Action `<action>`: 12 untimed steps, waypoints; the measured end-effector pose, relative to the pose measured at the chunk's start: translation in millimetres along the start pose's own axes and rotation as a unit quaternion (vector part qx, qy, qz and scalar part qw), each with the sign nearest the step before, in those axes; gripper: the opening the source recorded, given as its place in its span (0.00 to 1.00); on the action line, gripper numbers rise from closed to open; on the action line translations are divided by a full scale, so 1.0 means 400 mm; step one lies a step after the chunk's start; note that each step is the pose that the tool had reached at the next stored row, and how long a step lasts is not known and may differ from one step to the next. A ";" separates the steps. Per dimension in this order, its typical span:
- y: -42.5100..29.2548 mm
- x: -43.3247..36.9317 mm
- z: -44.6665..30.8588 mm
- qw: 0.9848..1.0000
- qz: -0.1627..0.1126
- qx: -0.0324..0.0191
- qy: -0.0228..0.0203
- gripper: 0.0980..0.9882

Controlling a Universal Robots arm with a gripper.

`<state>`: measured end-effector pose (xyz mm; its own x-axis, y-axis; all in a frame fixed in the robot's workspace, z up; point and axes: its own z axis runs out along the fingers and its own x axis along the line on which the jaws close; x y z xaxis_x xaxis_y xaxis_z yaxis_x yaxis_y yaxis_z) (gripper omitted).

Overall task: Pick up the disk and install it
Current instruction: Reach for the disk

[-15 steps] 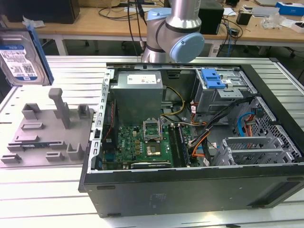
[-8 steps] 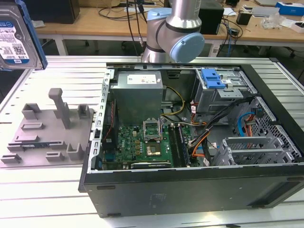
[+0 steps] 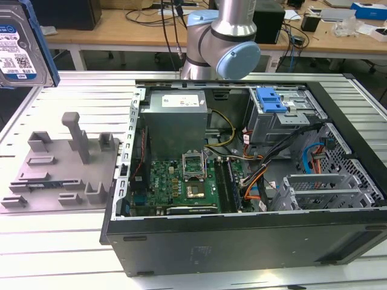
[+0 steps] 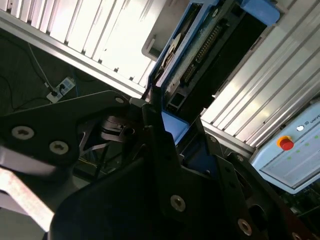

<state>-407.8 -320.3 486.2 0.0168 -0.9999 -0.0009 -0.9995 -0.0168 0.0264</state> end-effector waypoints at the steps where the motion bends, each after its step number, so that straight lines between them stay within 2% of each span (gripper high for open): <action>1: 0.000 0.000 0.000 1.000 0.000 0.000 0.000 0.30; 8: -0.003 0.000 -0.001 1.000 0.000 0.000 0.000 0.30; 10: -0.009 0.003 -0.001 1.000 0.000 0.000 0.000 0.30; 12: -0.043 0.016 -0.003 1.000 0.000 0.000 0.000 0.30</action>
<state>-390.5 -326.2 487.0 0.0169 -0.9999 -0.0009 -0.9995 -0.0169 0.0264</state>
